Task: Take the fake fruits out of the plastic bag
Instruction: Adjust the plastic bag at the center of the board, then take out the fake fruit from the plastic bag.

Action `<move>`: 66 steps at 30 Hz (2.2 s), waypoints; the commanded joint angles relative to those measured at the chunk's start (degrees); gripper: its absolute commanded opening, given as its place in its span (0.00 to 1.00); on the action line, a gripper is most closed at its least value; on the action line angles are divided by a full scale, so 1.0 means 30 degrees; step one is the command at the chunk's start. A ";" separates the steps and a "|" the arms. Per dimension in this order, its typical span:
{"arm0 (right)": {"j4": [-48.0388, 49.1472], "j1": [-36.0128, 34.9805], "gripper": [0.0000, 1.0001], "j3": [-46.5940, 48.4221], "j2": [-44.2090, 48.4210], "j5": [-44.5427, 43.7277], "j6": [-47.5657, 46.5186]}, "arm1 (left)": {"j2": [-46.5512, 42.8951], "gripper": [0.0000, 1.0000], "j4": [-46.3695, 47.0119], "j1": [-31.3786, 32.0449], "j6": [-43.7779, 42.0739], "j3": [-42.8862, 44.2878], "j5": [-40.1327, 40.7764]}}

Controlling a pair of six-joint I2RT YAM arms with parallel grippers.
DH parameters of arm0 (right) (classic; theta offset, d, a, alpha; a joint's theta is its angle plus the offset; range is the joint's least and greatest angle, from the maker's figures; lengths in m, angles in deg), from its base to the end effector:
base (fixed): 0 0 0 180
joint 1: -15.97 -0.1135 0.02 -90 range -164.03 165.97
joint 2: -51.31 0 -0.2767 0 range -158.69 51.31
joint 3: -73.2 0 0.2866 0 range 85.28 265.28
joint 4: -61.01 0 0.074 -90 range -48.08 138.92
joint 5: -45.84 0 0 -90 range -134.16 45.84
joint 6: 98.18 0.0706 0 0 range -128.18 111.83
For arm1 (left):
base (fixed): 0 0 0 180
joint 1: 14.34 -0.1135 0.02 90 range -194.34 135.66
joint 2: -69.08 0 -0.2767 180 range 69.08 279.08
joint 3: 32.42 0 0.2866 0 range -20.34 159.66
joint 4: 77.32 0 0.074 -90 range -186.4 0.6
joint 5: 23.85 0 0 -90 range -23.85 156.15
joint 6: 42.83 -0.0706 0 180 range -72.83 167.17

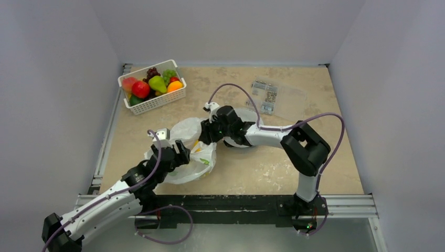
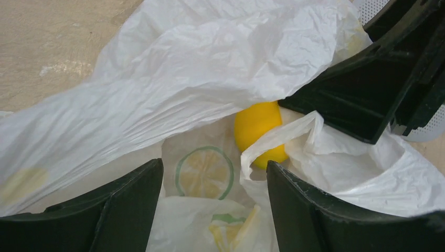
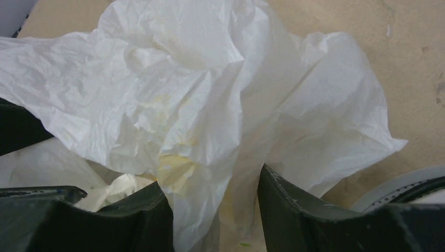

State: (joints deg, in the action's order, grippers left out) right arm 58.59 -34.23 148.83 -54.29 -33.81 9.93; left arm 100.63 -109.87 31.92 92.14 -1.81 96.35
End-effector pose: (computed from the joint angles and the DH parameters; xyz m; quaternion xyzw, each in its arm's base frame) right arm 0.2872 0.3645 0.1600 -0.2830 0.8267 0.3348 0.3527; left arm 0.1524 -0.1079 0.1791 -0.1137 0.8518 -0.1661 0.4837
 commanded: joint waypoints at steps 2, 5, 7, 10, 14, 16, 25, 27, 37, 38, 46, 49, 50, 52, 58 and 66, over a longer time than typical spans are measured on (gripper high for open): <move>0.3366 0.1099 0.37 -0.1352 -0.0499 0.6149 0.0815 | 0.0527 0.72 -0.0151 -0.0048 0.0273 0.0015 -0.0180; 0.5019 0.1483 0.22 -0.1859 -0.1262 0.7467 0.1568 | 0.1336 0.70 0.0831 -0.0068 0.0223 -0.0045 -0.0394; 0.5578 0.1626 0.12 -0.2019 -0.1634 0.7670 0.1896 | 0.1825 0.66 0.1276 -0.0069 0.0049 0.0009 -0.0461; 0.6490 0.1759 0.00 -0.2211 -0.2113 0.7967 0.2176 | 0.2483 0.58 0.1699 -0.0069 -0.0283 0.0141 -0.0886; 0.4879 0.1691 0.00 -0.1468 -0.2163 0.5864 0.0999 | 0.3180 0.53 0.2367 -0.0069 -0.0061 -0.0180 -0.1775; 0.2825 0.1702 0.09 -0.0813 -0.1501 0.4138 0.0754 | 0.3310 0.50 0.2323 -0.0061 0.0439 -0.0345 -0.2101; -0.5247 0.0655 0.81 0.0609 0.4174 0.0768 0.1162 | 0.1228 0.50 0.1306 -0.0068 0.1227 -0.0947 -0.2498; -0.5904 0.0259 0.90 0.0705 0.4982 0.0254 0.1553 | 0.1148 0.50 0.1006 -0.0069 0.1249 -0.0869 -0.2584; -0.9644 -0.3970 0.99 0.2792 0.4037 -0.9510 0.4777 | 0.1179 0.53 0.0301 -0.0068 0.2029 -0.0720 -0.2312; -0.9842 -0.4434 0.99 0.2922 0.3634 -1.0784 0.4826 | 0.1254 0.53 0.0186 -0.0068 0.2126 -0.0640 -0.2240; -0.7342 -0.5175 0.95 0.0197 0.2307 -1.1581 0.3346 | 0.1386 0.53 0.0131 -0.0061 0.1731 -0.0403 -0.2390; -0.4288 -0.5055 0.88 -0.1956 0.3366 -0.9535 0.2307 | 0.1201 0.55 0.0557 -0.0068 0.0986 -0.0555 -0.2890; -0.3068 -0.4962 0.83 -0.2802 0.3752 -0.8707 0.2137 | 0.1114 0.56 0.0653 -0.0069 0.0773 -0.0576 -0.3001; -0.0952 -0.4500 0.71 -0.4081 0.4316 -0.6687 0.2070 | 0.0895 0.58 0.0929 -0.0060 0.0303 -0.0684 -0.3421; 0.3075 -0.2798 0.40 -0.6171 0.4682 -0.1614 0.1909 | 0.0871 0.61 0.1942 -0.0068 -0.0867 -0.0778 -0.4694; 0.4198 -0.1496 0.00 -0.6080 0.4062 0.2195 0.1050 | 0.2319 0.64 0.2883 -0.0068 -0.1828 0.0119 -0.4537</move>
State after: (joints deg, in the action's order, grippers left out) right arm 65.41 -39.43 130.06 -42.10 -36.21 15.29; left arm 105.83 -104.60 31.89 89.46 -4.44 82.34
